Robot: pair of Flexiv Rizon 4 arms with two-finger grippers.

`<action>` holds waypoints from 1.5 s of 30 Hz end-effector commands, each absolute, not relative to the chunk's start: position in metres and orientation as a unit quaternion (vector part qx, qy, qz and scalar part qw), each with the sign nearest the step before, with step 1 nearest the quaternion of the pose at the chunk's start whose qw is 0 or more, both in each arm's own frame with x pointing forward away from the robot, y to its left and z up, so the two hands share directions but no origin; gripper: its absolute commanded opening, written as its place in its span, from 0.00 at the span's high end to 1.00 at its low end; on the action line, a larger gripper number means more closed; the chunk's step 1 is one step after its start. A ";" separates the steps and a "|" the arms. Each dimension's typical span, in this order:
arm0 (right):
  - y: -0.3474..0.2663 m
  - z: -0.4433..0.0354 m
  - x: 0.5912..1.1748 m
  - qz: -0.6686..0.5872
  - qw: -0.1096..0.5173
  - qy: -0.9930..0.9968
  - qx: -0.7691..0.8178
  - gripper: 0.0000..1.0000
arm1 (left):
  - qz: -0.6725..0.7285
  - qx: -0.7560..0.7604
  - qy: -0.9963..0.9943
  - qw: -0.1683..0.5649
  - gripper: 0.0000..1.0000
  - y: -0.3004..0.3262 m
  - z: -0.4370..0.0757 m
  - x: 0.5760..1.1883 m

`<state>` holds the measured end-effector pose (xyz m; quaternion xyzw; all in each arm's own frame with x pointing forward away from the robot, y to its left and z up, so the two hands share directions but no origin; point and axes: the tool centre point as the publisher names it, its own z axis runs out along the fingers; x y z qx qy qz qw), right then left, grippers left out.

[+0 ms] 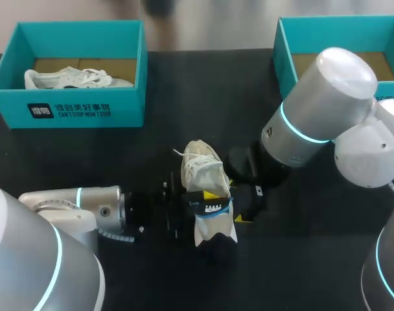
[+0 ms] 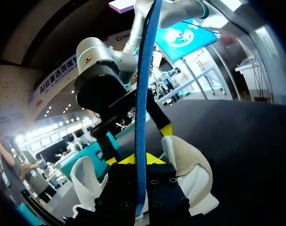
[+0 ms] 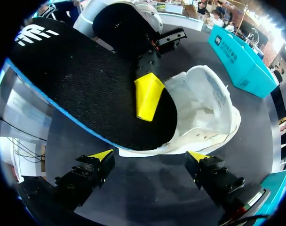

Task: Take the shoe out of the shoebox, open the shoe tongue, remove and reinsert the insole, then place the shoe into the shoebox

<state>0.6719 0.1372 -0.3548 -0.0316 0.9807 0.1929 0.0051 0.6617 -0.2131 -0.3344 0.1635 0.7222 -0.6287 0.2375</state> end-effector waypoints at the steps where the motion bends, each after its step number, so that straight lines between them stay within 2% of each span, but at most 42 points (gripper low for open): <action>1: 0.138 -0.356 0.671 0.192 0.007 0.981 -0.031 0.00 | -0.622 0.158 0.729 0.239 1.00 -0.220 -0.340 0.669; 18: 0.138 -0.356 0.671 0.192 0.007 0.981 -0.031 0.00 | -0.560 0.174 0.765 0.267 1.00 -0.216 -0.377 0.702; 26: 0.138 -0.356 0.671 0.192 0.007 0.981 -0.031 0.00 | -0.576 0.164 0.759 0.256 1.00 -0.212 -0.367 0.694; 31: 0.138 -0.356 0.671 0.192 0.007 0.981 -0.031 0.00 | -0.583 0.160 0.755 0.254 0.78 -0.209 -0.360 0.691; 37: 0.138 -0.356 0.671 0.192 0.007 0.981 -0.031 0.00 | -0.593 0.156 0.748 0.254 0.66 -0.210 -0.350 0.685; 45: 0.138 -0.356 0.671 0.192 0.007 0.981 -0.031 0.00 | -0.593 0.165 0.745 0.257 0.60 -0.214 -0.341 0.678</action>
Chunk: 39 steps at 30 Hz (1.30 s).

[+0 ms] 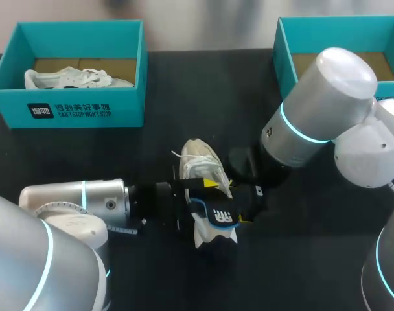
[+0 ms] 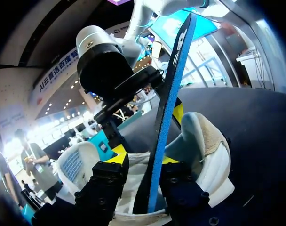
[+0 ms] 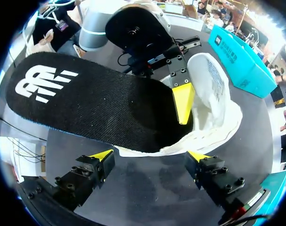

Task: Take the shoe out of the shoebox, open the shoe tongue, remove and reinsert the insole, then place the shoe into the shoebox

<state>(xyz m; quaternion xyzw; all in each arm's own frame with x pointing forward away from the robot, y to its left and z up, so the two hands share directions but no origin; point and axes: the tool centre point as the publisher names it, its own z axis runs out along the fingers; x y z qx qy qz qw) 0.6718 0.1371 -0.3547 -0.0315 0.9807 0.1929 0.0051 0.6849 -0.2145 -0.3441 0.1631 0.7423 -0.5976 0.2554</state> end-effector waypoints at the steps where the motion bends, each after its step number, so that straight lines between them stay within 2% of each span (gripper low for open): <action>1: 0.138 -0.356 0.671 0.192 0.007 0.981 -0.031 0.00 | -0.592 0.166 0.745 0.258 0.59 -0.214 -0.340 0.678; 14: 0.138 -0.356 0.671 0.192 0.007 0.981 -0.031 0.00 | -0.573 0.171 0.757 0.263 0.58 -0.216 -0.327 0.669; 20: 0.138 -0.356 0.671 0.192 0.007 0.981 -0.031 0.00 | -0.571 0.180 0.758 0.260 0.61 -0.218 -0.323 0.662; 21: 0.138 -0.356 0.671 0.192 0.007 0.981 -0.031 0.00 | -0.573 0.182 0.756 0.258 0.64 -0.219 -0.323 0.661; 22: 0.138 -0.356 0.671 0.192 0.007 0.981 -0.031 0.00 | -0.573 0.184 0.756 0.258 0.72 -0.219 -0.323 0.661; 24: 0.138 -0.356 0.671 0.192 0.007 0.981 -0.031 0.00 | -0.573 0.186 0.755 0.258 1.00 -0.220 -0.325 0.661; 39: 0.138 -0.356 0.671 0.192 0.007 0.981 -0.031 0.00 | -0.550 0.218 0.755 0.284 1.00 -0.214 -0.360 0.694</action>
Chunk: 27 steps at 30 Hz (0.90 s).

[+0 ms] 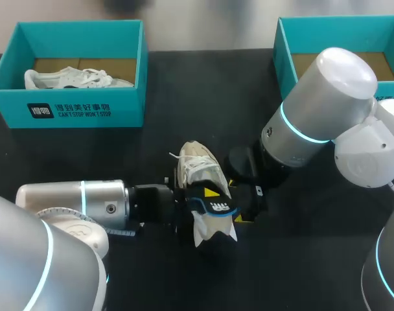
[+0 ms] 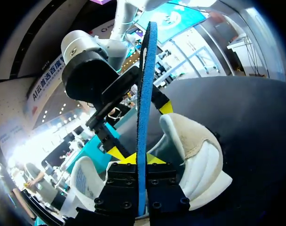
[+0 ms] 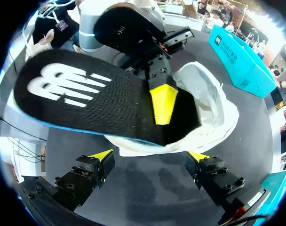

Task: Take the shoe out of the shoebox, open the shoe tongue, remove and reinsert the insole, then place the shoe into the shoebox

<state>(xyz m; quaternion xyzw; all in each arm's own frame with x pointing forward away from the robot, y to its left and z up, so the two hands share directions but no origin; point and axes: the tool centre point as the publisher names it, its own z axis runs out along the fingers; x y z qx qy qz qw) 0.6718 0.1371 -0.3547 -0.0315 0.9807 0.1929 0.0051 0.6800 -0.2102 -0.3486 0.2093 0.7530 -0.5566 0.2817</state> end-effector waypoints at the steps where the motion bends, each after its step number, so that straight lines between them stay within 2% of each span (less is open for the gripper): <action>1: 0.138 -0.356 0.671 0.192 0.007 0.981 -0.031 0.00 | -0.551 0.216 0.755 0.284 1.00 -0.214 -0.363 0.696; 11: 0.138 -0.356 0.671 0.192 0.007 0.981 -0.031 0.00 | -0.556 0.197 0.754 0.287 1.00 -0.209 -0.362 0.700; 12: 0.138 -0.356 0.671 0.192 0.007 0.981 -0.031 0.00 | -0.557 0.196 0.754 0.287 0.91 -0.209 -0.360 0.699; 13: 0.138 -0.356 0.671 0.192 0.007 0.981 -0.031 0.00 | -0.557 0.195 0.754 0.287 0.74 -0.208 -0.357 0.696; 14: 0.138 -0.356 0.671 0.192 0.007 0.981 -0.031 0.00 | -0.559 0.194 0.755 0.284 0.65 -0.208 -0.354 0.694; 16: 0.138 -0.356 0.671 0.192 0.007 0.981 -0.031 0.00 | -0.559 0.196 0.755 0.282 0.57 -0.208 -0.350 0.691; 27: 0.138 -0.356 0.671 0.192 0.007 0.981 -0.031 0.00 | -0.560 0.196 0.755 0.278 0.56 -0.211 -0.334 0.678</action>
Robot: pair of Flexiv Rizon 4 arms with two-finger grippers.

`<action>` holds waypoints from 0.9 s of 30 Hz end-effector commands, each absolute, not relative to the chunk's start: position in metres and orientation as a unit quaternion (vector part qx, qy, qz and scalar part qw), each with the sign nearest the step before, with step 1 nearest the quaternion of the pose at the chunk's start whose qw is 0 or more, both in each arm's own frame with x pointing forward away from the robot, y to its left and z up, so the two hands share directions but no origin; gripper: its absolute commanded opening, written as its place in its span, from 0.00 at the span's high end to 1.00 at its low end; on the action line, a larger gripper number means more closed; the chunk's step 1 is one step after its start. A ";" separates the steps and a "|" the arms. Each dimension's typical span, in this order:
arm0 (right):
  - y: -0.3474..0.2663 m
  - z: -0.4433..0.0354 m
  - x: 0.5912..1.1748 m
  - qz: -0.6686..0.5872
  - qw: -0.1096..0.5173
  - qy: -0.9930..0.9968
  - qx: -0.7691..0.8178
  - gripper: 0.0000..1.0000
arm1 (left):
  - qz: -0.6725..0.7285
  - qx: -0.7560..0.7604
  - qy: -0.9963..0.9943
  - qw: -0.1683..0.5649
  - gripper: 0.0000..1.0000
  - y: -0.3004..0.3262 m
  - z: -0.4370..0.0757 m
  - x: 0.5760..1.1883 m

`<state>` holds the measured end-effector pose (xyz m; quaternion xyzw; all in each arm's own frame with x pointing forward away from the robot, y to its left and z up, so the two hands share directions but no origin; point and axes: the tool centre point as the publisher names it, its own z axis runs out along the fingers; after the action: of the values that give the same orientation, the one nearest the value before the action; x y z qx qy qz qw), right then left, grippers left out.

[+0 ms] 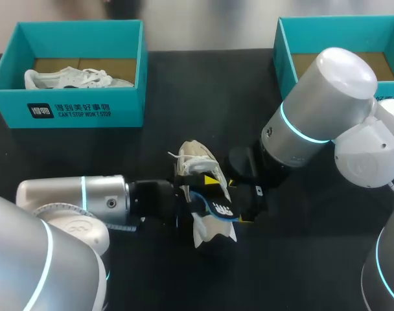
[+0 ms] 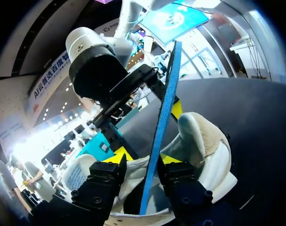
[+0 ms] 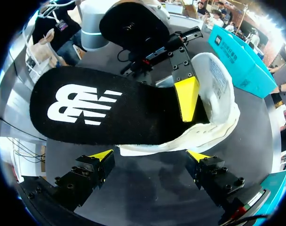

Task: Take the shoe out of the shoebox, open the shoe tongue, remove and reinsert the insole, then place the shoe into the shoebox

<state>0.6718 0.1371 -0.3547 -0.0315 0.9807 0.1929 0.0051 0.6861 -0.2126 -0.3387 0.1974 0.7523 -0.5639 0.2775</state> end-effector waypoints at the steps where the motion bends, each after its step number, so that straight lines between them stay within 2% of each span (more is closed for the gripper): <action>1: 0.138 -0.356 0.671 0.192 0.007 0.981 -0.031 0.00 | -0.561 0.196 0.755 0.277 0.56 -0.211 -0.333 0.677; 10: 0.138 -0.356 0.671 0.192 0.007 0.981 -0.031 0.00 | -0.542 0.222 0.762 0.276 0.60 -0.221 -0.334 0.663; 12: 0.138 -0.356 0.671 0.192 0.007 0.981 -0.031 0.00 | -0.544 0.222 0.761 0.274 0.75 -0.223 -0.333 0.662; 14: 0.138 -0.356 0.671 0.192 0.007 0.981 -0.031 0.00 | -0.544 0.224 0.761 0.274 1.00 -0.224 -0.333 0.661; 27: 0.138 -0.356 0.671 0.192 0.007 0.981 -0.031 0.00 | -0.535 0.212 0.764 0.292 1.00 -0.218 -0.357 0.686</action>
<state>0.6718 0.1371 -0.3547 -0.0315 0.9807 0.1929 0.0051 0.6788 -0.2139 -0.3483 0.2126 0.7669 -0.5330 0.2873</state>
